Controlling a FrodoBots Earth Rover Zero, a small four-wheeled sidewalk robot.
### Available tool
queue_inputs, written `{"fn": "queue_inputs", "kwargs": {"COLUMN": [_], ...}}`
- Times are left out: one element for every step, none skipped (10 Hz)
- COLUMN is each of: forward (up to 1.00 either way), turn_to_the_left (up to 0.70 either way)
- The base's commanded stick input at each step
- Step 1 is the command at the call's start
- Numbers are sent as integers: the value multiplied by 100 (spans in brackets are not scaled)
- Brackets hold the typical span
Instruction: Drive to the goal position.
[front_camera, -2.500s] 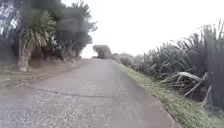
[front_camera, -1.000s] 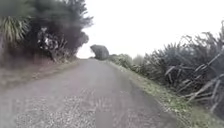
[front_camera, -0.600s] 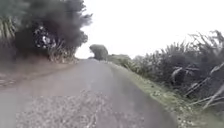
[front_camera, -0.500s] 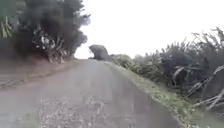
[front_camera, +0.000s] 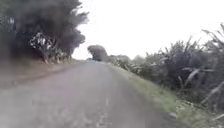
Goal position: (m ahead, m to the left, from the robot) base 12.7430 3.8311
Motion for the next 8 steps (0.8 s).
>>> {"fn": "queue_inputs", "kwargs": {"forward": [100,100,100,100,100,100,100,100], "turn_to_the_left": [0,0,0,0,0,0,0,0]}}
